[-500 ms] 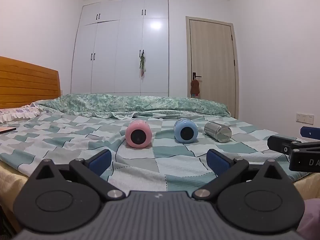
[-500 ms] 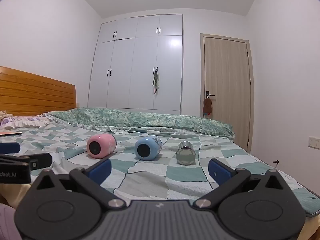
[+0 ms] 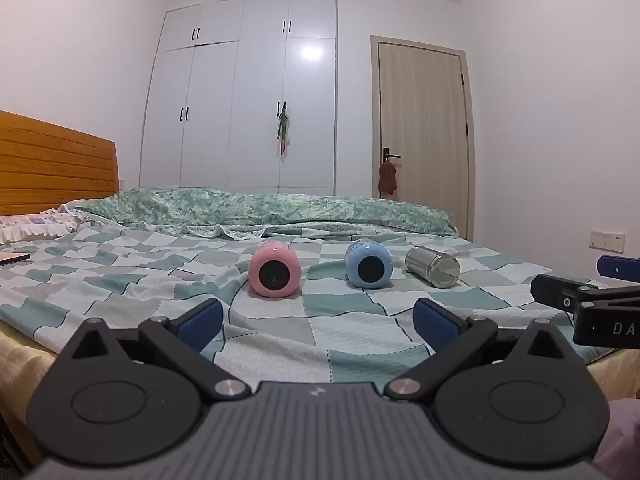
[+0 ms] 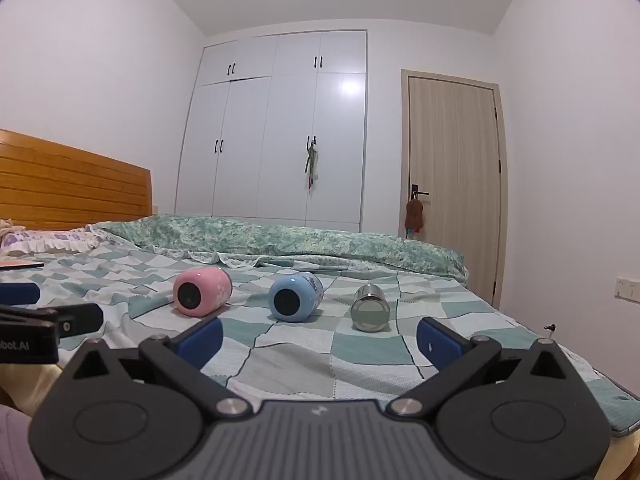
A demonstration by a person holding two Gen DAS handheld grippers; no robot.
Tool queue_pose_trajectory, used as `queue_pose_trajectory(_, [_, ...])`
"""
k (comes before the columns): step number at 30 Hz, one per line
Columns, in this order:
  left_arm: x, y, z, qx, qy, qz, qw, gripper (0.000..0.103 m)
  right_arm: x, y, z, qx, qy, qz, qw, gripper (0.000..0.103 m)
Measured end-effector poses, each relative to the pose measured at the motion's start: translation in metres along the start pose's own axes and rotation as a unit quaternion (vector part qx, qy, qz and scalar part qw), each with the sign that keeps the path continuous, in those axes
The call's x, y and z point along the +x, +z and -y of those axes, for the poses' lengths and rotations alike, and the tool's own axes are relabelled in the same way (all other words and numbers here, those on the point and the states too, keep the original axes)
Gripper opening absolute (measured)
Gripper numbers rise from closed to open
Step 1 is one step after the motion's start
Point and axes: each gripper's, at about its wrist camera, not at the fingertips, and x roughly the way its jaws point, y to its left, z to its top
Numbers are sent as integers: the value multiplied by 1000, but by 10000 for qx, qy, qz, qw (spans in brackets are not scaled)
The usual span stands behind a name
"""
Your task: Flip cup upright
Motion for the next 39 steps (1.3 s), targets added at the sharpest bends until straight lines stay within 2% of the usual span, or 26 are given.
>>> queue_pose_trajectory(39, [-4,1,0,-18,-4,20,10000,103,0,3,2,-28,3,20,10000,103])
